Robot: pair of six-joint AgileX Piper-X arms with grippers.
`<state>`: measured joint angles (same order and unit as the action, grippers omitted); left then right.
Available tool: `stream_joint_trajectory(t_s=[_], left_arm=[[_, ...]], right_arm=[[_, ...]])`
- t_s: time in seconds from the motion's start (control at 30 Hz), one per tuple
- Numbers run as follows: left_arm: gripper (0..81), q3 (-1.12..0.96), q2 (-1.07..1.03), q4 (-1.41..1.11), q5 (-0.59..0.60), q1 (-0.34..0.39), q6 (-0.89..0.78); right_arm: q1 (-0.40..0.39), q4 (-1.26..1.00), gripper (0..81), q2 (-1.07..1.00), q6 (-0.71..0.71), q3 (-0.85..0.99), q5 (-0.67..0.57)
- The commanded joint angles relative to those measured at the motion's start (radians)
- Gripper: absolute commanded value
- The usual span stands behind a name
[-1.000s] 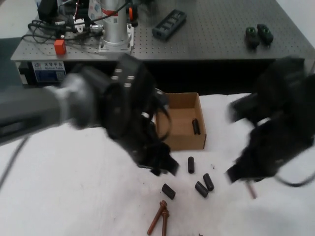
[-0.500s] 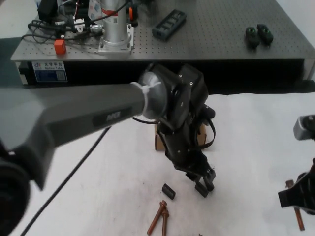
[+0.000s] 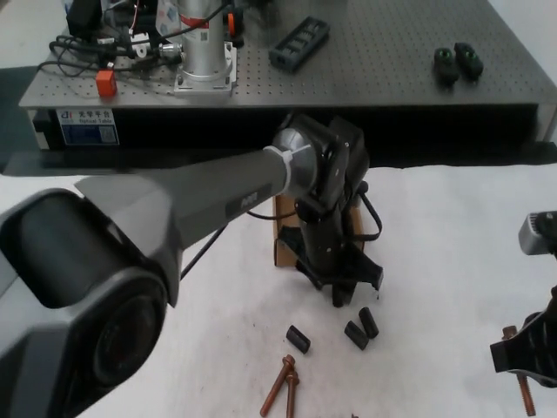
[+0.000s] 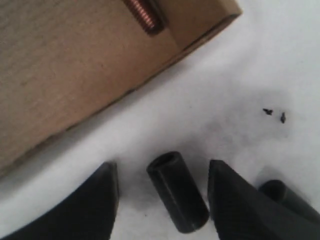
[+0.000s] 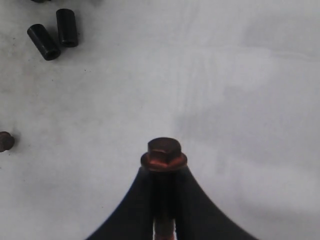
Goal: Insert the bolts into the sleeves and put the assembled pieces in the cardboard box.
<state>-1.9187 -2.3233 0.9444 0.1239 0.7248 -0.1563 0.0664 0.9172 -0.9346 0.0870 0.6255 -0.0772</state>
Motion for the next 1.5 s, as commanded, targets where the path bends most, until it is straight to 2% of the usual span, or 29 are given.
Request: stream_joint_trajectory(t_s=[0.0, 0.1, 0.27, 0.5, 0.67, 0.77, 0.87, 0.93, 1.13, 1.27, 1.47], left_arm=[[38.5, -0.025, -0.020, 0.032, -0.001, 0.001, -0.027], [26.7, -0.025, -0.026, 0.052, 0.014, 0.001, -0.027], [0.4, -0.025, -0.026, 0.067, 0.075, 0.001, -0.023], [0.6, -0.025, -0.001, 0.096, 0.075, 0.001, 0.031], [0.6, 0.021, 0.142, 0.076, 0.075, -0.007, 0.075], [0.6, 0.158, 0.308, -0.039, 0.075, -0.009, 0.082], [0.6, 0.393, 0.489, -0.209, 0.075, -0.012, 0.081], [0.6, 0.571, 0.615, -0.363, 0.133, -0.012, 0.072], [0.6, 0.974, 0.889, -0.914, 0.436, -0.012, -0.027], [0.6, 1.103, 0.986, -1.118, 0.449, -0.012, -0.102], [0.6, 1.129, 1.027, -1.152, 0.465, -0.012, -0.115]], right_arm=[[0.004, -0.002, 2.2, 0.010, -0.004, 0.003, -0.012], [0.004, -0.002, 2.2, 0.010, -0.022, 0.003, -0.012], [0.004, -0.002, 2.2, 0.010, -0.027, 0.003, -0.012], [0.004, -0.015, 2.2, 0.010, -0.029, 0.003, -0.046], [0.004, -0.168, 2.2, 0.010, -0.132, 0.003, -0.247], [0.001, -0.310, 2.2, 0.010, -0.243, 0.003, -0.371], [0.001, -0.483, 2.2, 0.008, -0.369, 0.003, -0.466], [-0.008, -0.622, 2.2, 0.008, -0.451, 0.003, -0.511], [-0.149, -1.062, 2.2, -0.012, -0.669, 0.003, -0.516], [-0.224, -1.158, 2.2, -0.033, -0.716, 0.006, -0.476], [-0.267, -1.139, 2.2, -0.033, -0.694, 0.006, -0.442]])
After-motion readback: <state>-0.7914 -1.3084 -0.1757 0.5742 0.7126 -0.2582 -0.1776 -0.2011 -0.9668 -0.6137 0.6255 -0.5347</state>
